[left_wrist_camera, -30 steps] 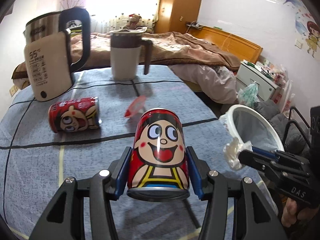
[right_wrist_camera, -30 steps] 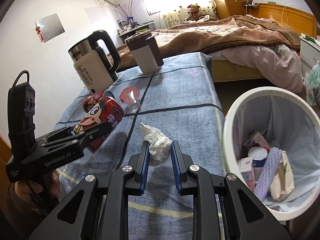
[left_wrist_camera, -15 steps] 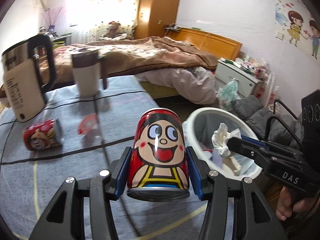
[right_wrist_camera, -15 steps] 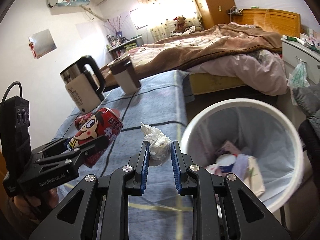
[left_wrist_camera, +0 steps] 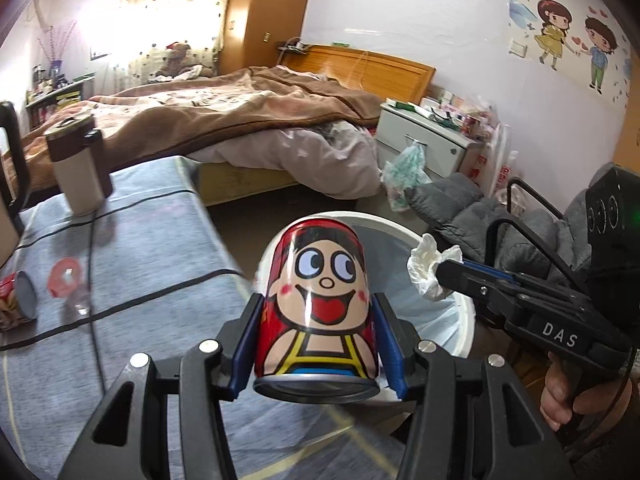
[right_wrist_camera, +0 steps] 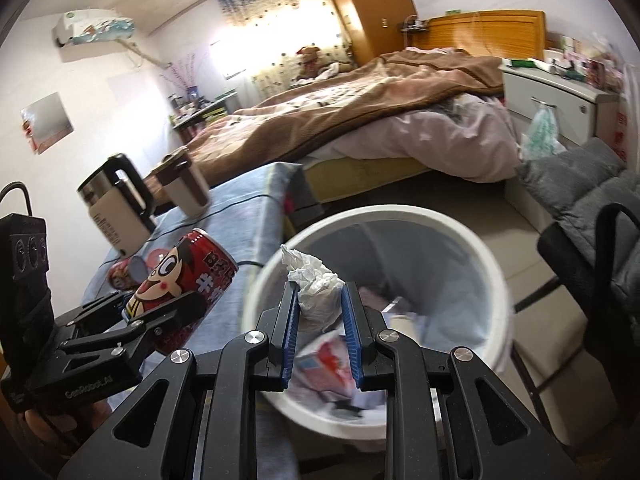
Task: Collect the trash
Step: 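Carry tissue and cartoon can over the bin and open both tools to drop them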
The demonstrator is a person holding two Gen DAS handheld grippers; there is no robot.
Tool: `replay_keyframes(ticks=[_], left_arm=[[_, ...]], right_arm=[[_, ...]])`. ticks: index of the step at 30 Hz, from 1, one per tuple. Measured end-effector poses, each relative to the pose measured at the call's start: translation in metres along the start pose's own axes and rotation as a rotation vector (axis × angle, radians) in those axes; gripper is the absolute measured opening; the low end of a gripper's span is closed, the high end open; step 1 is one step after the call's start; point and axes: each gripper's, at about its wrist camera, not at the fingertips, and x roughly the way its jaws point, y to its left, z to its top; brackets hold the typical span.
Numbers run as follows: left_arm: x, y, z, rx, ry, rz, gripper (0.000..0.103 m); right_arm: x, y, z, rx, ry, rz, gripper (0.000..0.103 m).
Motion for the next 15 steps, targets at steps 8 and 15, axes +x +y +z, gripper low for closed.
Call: replay_keyframes(ticks=[8, 15], left_arm=[[0.026, -0.021, -0.001, 0.004, 0.050, -0.035, 0.055], [0.044, -0.033, -0.002, 0.014, 0.092, -0.051, 0.055]], right_arm=[[0.003, -0.025, -0.001, -0.001, 0.009, -0.115, 0.022], [0.016, -0.045, -0.002, 0.007, 0.046, -0.172, 0.022]])
